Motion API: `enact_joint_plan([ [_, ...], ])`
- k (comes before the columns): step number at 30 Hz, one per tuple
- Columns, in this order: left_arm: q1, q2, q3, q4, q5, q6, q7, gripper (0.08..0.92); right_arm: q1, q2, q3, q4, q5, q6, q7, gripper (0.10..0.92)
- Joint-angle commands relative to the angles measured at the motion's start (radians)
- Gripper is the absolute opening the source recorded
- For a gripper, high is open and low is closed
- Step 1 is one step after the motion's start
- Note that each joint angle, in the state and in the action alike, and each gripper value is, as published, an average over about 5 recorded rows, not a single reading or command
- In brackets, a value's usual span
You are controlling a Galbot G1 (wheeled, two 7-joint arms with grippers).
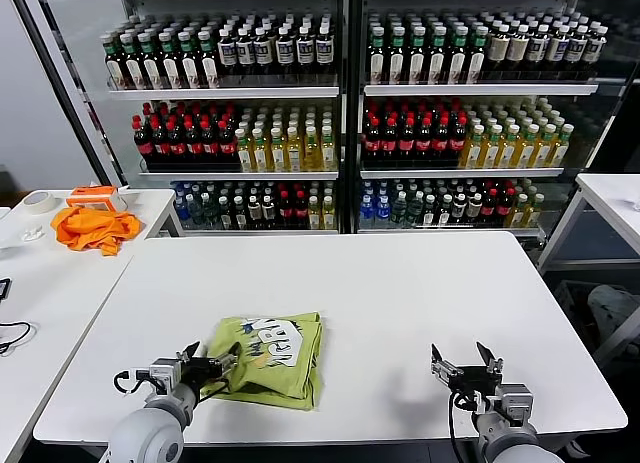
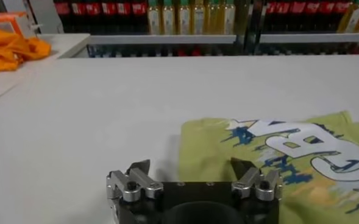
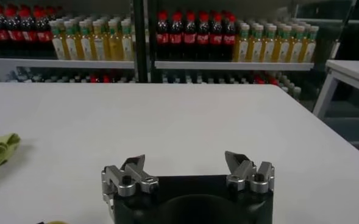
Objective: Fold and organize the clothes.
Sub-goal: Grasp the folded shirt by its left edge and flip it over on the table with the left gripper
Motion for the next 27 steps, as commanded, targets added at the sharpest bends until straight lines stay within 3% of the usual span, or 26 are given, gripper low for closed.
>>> enact_joint_plan([
  [1, 0.007, 0.002, -0.012, 0.017, -0.012, 0.004, 0.028, 0.739, -0.007, 0.001, 0.007, 0.005, -0.001, 0.001, 0.000, 0.823],
  [12, 0.031, -0.007, -0.014, 0.034, -0.014, -0.041, 0.074, 0.427, -0.014, 0.004, 0.020, 0.009, -0.001, 0.001, -0.001, 0.823],
  [17, 0.027, 0.022, -0.058, -0.020, -0.003, -0.051, 0.075, 0.280, -0.011, -0.001, 0.021, 0.008, 0.000, 0.001, -0.002, 0.823],
  [23, 0.004, 0.155, -0.187, -0.170, -0.050, 0.002, 0.065, 0.119, 0.006, -0.002, 0.006, 0.001, 0.000, -0.001, -0.001, 0.823],
  [27, 0.011, 0.298, -0.321, -0.186, -0.093, 0.007, 0.061, 0.096, 0.021, -0.001, -0.012, -0.007, 0.000, -0.002, -0.002, 0.823],
])
